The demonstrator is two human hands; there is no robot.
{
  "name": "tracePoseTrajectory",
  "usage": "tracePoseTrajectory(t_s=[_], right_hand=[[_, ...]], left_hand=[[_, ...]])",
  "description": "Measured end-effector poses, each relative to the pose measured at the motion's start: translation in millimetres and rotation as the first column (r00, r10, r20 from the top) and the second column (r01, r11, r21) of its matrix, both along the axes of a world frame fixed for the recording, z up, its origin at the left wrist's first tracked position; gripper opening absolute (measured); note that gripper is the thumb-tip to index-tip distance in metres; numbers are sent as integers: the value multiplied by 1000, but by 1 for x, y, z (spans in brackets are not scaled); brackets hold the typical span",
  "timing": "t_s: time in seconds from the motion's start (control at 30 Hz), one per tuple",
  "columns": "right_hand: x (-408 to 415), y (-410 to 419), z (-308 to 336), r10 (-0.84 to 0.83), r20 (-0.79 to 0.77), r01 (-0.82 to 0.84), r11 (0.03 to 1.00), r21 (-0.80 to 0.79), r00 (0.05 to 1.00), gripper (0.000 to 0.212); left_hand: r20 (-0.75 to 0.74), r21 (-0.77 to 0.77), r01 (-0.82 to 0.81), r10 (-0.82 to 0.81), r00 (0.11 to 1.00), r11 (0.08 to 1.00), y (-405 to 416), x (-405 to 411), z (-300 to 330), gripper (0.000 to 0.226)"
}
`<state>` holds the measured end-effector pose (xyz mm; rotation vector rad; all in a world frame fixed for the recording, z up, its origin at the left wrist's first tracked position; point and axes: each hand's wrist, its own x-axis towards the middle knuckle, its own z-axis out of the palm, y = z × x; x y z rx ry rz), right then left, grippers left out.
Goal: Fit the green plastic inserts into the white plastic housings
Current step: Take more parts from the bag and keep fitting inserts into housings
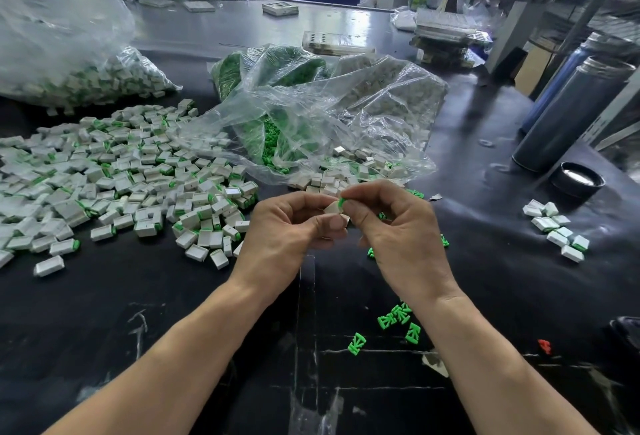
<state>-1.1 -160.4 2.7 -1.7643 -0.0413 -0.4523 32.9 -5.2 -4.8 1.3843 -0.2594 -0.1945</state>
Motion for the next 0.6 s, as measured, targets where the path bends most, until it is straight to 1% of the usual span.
tracePoseTrajectory(t_s=[0.07,0.13,0.23,0.37,0.5,0.57,0.6], right_hand=[[-1,0,1,3,-3,-3,1000,-6,1000,18],[-2,0,2,5,-1,-5,1000,-16,1000,19],[-2,-2,3,0,2,0,998,-66,1000,22],[-2,-3,1,-10,-16,8,991,-130,1000,20],[-1,-7,2,-9,-14,5,966,-257,1000,18],[-1,-9,1,-13,-40,2,968,-250,999,21],[-1,-8,1,-18,-63,4,977,-213,998,23]], left_hand=[[-15,-14,-2,1,1000,1000,0,-1,1,23],[-26,-19,-19,19,999,1000,-1,-1,2,13],[-26,13,-49,49,998,999,-2,0,2,6],[29,45,-67,66,997,997,-2,0,0,5],[85,98,-62,54,995,993,-1,1,-3,11],[91,110,-62,52,994,992,-2,1,-4,12],[87,102,-63,54,995,993,-3,1,-4,11]])
